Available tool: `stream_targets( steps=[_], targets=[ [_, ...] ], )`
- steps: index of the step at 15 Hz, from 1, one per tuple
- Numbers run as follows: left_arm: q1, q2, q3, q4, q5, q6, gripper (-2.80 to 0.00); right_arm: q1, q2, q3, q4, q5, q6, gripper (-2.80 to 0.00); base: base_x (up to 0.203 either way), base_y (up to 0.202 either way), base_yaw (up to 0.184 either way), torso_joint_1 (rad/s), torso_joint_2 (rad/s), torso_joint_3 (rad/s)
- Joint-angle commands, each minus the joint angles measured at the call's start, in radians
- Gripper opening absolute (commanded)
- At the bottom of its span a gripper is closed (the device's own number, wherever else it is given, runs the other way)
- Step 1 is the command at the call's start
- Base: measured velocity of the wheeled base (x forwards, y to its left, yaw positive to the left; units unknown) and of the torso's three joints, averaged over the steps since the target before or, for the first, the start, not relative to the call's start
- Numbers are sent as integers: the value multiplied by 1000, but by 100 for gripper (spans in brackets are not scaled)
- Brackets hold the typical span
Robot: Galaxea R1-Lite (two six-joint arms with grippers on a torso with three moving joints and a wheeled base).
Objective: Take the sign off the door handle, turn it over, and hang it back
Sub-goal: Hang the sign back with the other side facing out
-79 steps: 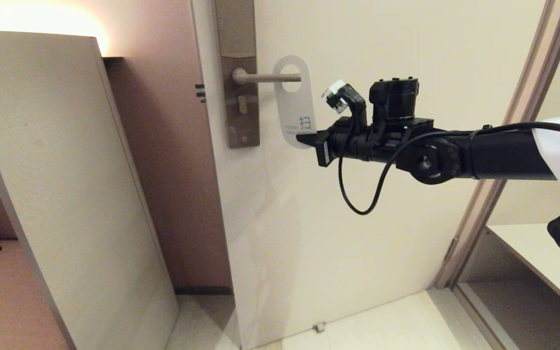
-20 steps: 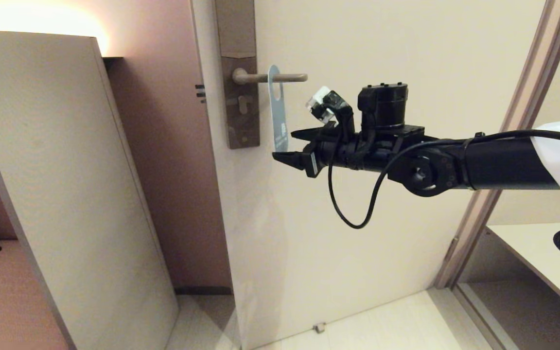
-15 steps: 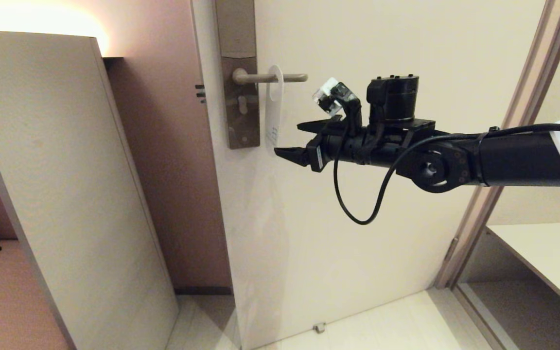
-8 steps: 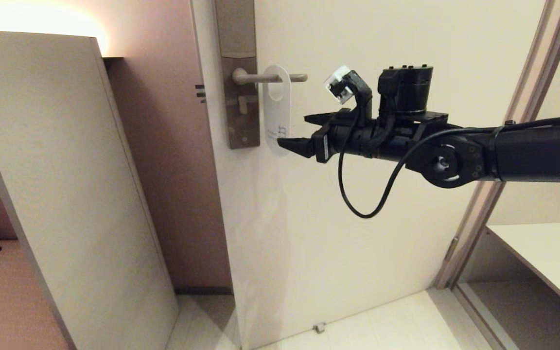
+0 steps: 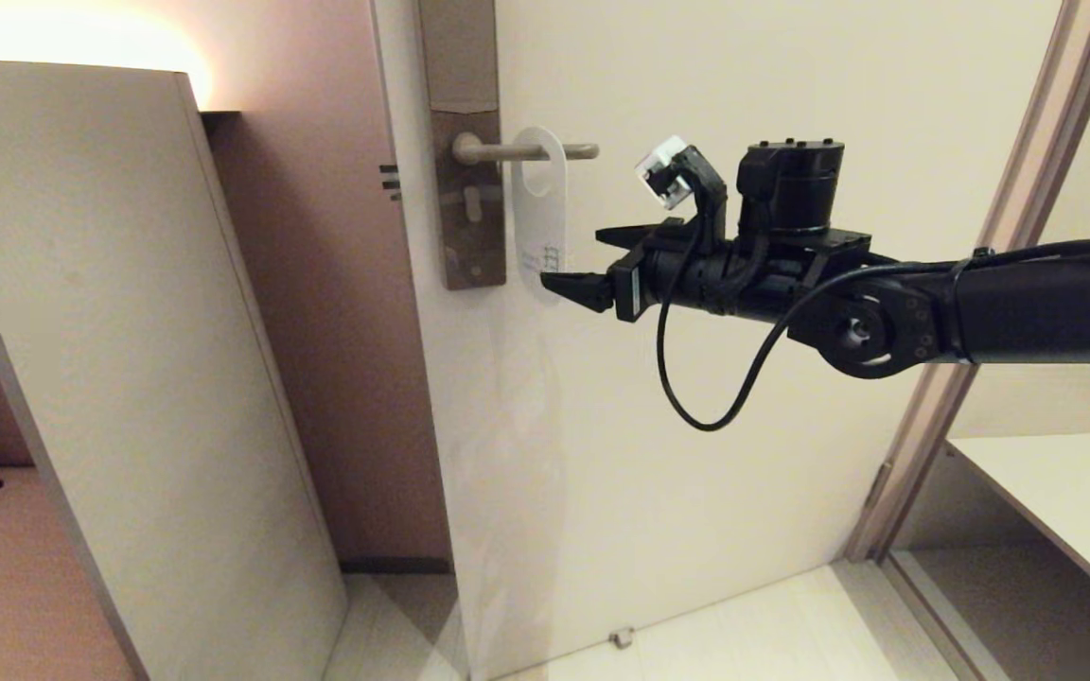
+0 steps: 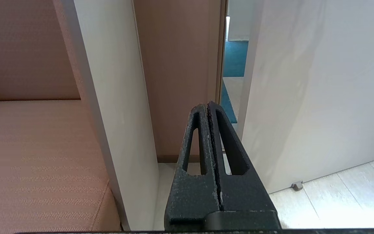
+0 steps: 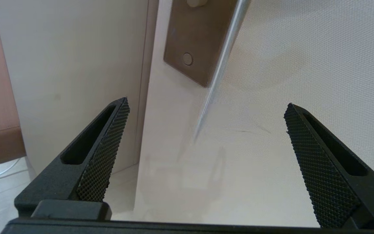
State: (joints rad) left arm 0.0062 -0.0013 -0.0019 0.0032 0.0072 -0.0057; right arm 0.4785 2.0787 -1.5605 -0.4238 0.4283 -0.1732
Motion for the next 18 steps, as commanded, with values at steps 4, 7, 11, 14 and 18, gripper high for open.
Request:
stream_targets(
  steps=[4,7,11,14,18],
  targets=[
    [0,1,0,0,0,0,-280,-3,19,0,-11,3,-2,0,0,0,0,0,0,0],
    [0,1,0,0,0,0,-280,-10,38,2,-55,2,-2,-280,0,0,0,0,0,0],
    [1,1,-1,0,0,0,-280,-21,48,3,-55,1,-3,-280,0,0,0,0,0,0],
    [0,1,0,0,0,0,-280,-30,52,3,-56,-8,-3,-280,0,0,0,0,0,0],
    [1,1,0,0,0,0,-280,-43,55,8,-57,-20,-3,-280,0,0,0,0,0,0]
  ],
)
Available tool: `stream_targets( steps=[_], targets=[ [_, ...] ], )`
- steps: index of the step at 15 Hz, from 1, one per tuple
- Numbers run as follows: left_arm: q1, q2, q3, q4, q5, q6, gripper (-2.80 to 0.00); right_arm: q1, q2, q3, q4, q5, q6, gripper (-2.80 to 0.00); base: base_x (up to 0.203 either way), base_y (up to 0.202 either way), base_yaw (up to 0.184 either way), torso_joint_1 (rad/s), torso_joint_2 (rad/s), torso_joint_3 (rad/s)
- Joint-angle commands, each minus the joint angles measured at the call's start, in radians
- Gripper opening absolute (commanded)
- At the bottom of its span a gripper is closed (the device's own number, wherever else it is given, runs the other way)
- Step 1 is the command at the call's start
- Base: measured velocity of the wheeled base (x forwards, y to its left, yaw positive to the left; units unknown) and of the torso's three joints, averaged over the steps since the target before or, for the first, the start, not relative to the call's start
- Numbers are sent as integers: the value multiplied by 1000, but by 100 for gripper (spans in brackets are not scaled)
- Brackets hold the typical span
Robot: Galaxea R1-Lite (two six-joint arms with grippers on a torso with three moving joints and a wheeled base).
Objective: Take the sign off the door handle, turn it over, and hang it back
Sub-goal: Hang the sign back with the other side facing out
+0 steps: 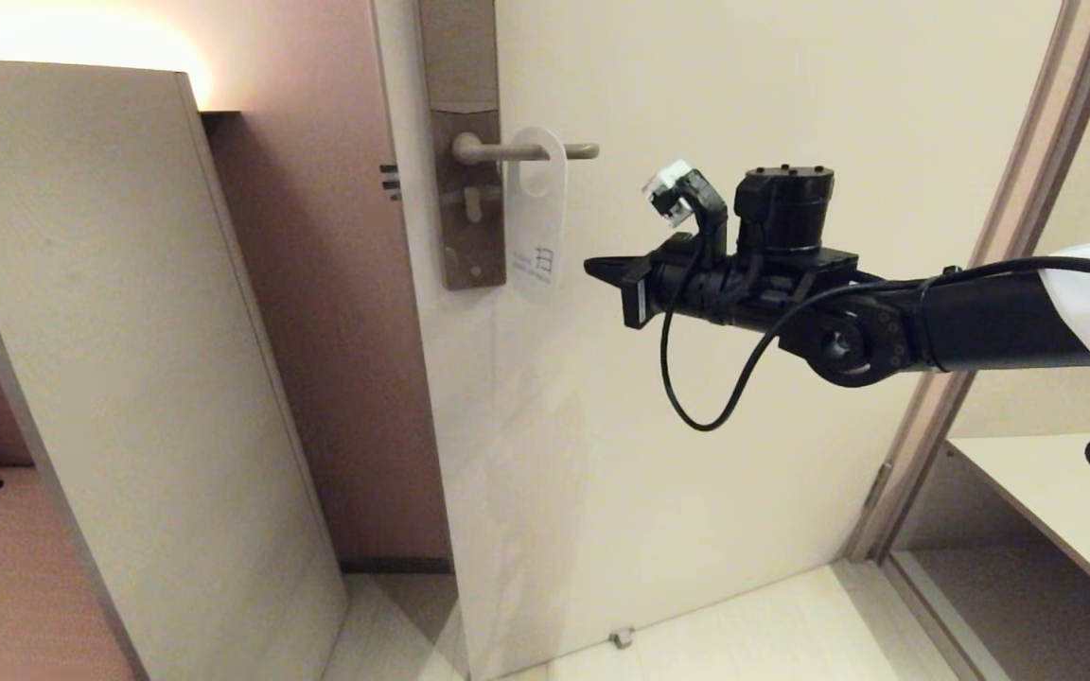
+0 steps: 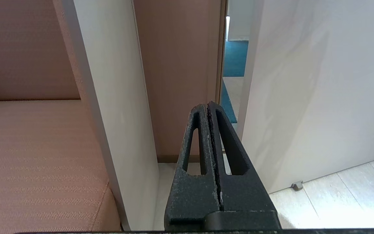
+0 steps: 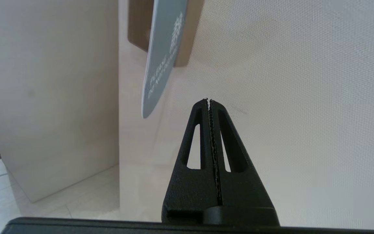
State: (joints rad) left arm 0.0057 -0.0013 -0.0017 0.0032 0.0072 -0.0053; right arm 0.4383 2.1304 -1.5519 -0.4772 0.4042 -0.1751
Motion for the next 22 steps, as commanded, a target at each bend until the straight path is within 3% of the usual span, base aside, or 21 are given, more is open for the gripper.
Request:
stream_targets(
  steps=[1,10,22],
  targets=[
    [0,1,-1,0,0,-1,-280,-6,4,0,-3,3,-1,-280,0,0,0,0,0,0],
    [0,1,0,0,0,-1,-280,35,109,-135,-90,-28,0,-280,0,0,0,0,0,0],
    [0,1,-1,0,0,-1,-280,206,158,-195,-272,-187,62,-280,0,0,0,0,0,0]
  ],
)
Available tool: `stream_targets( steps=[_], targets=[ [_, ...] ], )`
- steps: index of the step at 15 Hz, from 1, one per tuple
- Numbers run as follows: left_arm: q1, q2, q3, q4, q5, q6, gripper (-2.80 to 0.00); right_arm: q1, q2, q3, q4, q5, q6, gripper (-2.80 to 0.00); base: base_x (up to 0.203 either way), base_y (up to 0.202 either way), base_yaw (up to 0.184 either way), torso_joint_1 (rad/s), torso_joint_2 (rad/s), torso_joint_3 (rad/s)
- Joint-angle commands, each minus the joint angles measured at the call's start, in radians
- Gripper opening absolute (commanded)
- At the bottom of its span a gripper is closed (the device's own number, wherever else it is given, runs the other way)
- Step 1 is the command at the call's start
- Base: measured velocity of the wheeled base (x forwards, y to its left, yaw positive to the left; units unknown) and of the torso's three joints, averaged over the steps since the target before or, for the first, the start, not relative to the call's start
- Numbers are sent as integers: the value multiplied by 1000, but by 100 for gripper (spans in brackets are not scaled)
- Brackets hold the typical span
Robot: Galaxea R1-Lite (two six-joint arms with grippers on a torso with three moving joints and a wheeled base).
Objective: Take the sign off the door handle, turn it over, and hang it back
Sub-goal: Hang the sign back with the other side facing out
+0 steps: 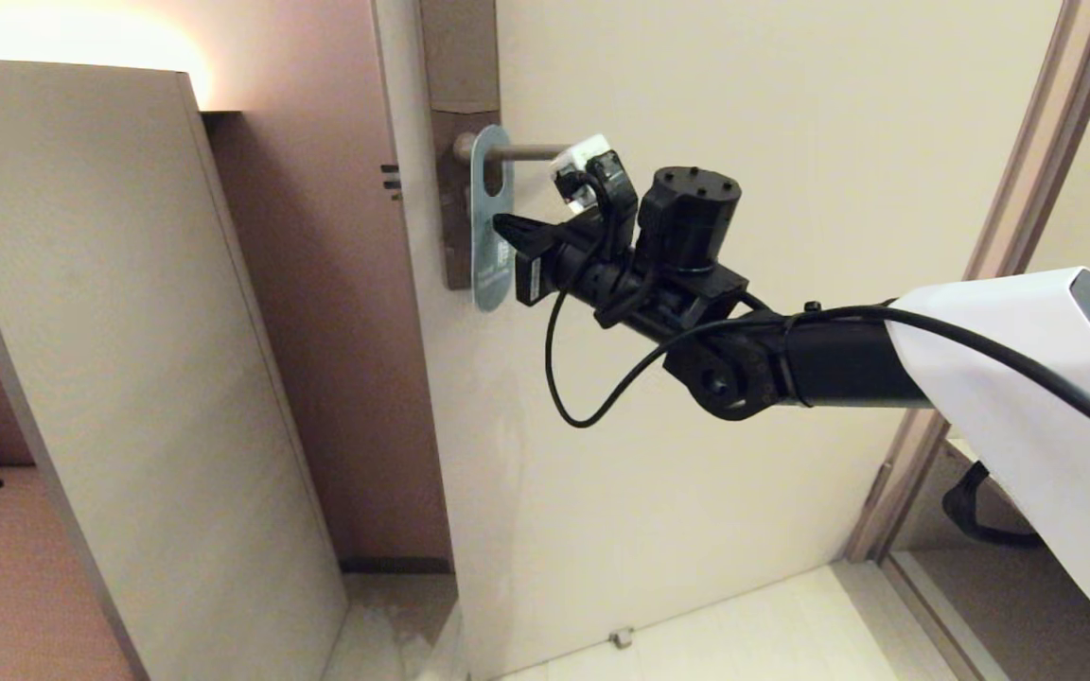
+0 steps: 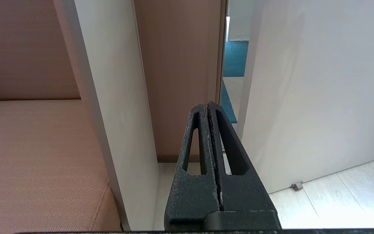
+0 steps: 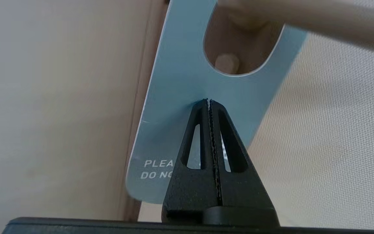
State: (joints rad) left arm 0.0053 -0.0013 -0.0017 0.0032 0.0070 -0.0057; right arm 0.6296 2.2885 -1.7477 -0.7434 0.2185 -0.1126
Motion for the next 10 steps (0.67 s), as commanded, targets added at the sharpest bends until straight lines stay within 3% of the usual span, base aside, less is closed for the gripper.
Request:
stream_targets(
  steps=[1,4,10],
  targets=[
    [1,1,0,0,1,0,-280,25,0,0,-8,-5,-1,-280,0,0,0,0,0,0],
    [1,1,-1,0,1,0,-280,40,20,-15,-25,-19,-2,-280,0,0,0,0,0,0],
    [1,1,0,0,1,0,-280,48,128,-93,-69,-191,-5,-280,0,0,0,0,0,0]
  ],
)
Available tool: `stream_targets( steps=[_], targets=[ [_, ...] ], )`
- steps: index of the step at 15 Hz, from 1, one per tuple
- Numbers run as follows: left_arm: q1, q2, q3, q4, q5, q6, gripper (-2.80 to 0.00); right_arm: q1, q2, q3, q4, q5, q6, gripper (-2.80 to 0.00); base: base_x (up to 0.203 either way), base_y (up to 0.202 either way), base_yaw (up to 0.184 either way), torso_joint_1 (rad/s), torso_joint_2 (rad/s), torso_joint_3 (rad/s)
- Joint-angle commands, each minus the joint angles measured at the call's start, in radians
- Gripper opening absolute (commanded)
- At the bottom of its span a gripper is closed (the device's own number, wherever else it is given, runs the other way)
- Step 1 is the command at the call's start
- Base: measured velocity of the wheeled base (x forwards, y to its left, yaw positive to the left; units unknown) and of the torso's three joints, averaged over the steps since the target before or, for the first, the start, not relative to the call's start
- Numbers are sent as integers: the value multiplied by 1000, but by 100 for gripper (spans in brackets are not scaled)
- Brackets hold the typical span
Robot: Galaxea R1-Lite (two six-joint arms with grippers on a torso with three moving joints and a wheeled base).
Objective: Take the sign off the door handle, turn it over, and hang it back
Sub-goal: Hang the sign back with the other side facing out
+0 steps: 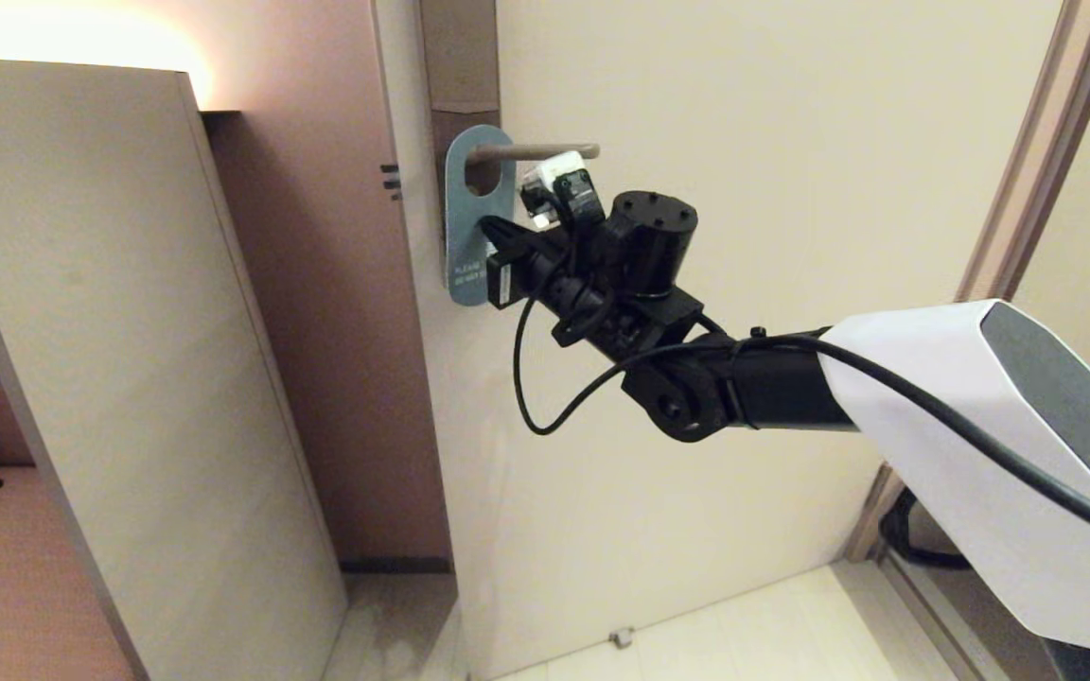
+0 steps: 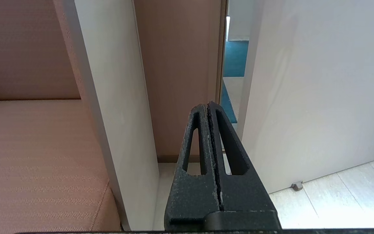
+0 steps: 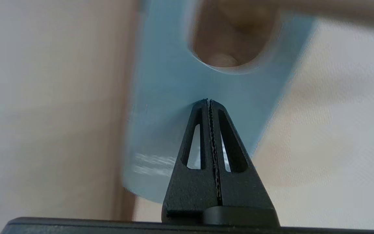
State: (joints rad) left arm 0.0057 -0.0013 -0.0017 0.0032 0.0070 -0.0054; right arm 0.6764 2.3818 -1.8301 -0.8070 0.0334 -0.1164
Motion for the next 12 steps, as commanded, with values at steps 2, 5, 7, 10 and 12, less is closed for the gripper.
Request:
stream_targets(
  steps=[2,5,7,10,12],
  targets=[
    [0,1,0,0,1,-1,-280,3,66,-18,-28,-46,-5,-280,0,0,0,0,0,0],
    [0,1,0,0,1,-1,-280,5,105,-35,-37,-99,-6,-280,0,0,0,0,0,0],
    [1,1,-1,0,1,-1,-280,5,112,-48,-35,-113,-26,-280,0,0,0,0,0,0],
    [1,1,0,0,1,-1,-280,9,102,-43,-35,-113,-50,-280,0,0,0,0,0,0],
    [0,1,0,0,1,-1,-280,9,86,-25,-34,-114,-69,-280,0,0,0,0,0,0]
  ],
)
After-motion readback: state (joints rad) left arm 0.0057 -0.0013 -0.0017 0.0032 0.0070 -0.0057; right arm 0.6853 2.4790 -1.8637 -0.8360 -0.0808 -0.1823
